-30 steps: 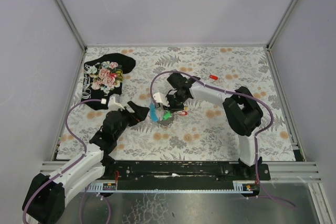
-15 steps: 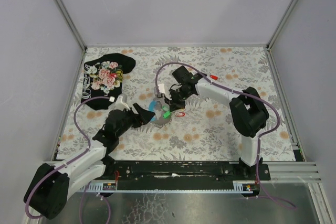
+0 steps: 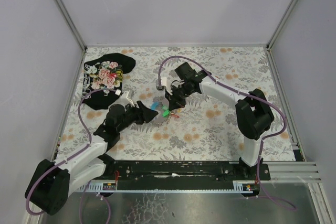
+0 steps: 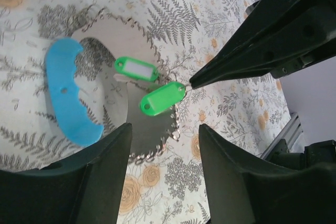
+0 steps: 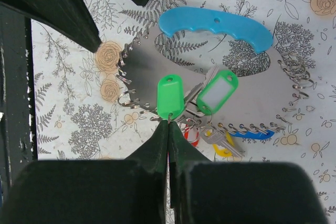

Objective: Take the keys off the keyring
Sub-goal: Pick up the key from the keyring.

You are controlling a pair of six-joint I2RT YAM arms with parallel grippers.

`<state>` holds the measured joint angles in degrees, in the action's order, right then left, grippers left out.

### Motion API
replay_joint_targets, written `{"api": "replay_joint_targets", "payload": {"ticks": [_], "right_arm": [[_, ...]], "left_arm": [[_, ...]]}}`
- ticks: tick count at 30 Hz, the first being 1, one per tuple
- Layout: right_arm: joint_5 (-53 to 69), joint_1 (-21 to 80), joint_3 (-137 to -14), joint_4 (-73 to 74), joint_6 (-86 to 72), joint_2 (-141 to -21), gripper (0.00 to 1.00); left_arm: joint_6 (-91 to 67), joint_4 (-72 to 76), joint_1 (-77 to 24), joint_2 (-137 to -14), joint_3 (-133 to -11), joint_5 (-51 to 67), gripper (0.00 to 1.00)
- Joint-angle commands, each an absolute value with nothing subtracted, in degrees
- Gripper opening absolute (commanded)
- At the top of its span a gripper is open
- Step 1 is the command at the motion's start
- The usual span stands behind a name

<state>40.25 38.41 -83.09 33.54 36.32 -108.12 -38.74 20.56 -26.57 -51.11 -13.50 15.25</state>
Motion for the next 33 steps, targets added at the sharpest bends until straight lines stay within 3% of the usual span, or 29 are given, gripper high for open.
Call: {"api": "replay_joint_targets", "payload": {"ticks": [1, 6, 15, 24, 33], "right_arm": [[43.67, 38.14, -85.75, 33.73, 33.24, -104.26, 0.0], [45.04, 37.91, -86.02, 33.89, 30.02, -103.25, 0.0], [47.56, 36.94, -85.85, 33.09, 19.99, -101.12, 0.0], [50.59, 36.91, -84.84, 33.64, 18.44, -98.91, 0.0], [53.22, 36.48, -81.72, 31.01, 15.93, -97.03, 0.0]], "left_arm": [[-31.58, 19.72, -26.28, -55.41, -19.47, 18.2, 0.51], [-30.83, 26.23, -26.29, -59.35, -20.12, 22.48, 0.51], [-26.28, 47.75, -27.7, -55.96, -12.48, 26.37, 0.53], [-12.19, 46.04, -32.43, -55.43, -13.53, 22.12, 0.57], [-13.18, 43.06, -32.45, -55.88, -15.56, 21.34, 0.54]]}}
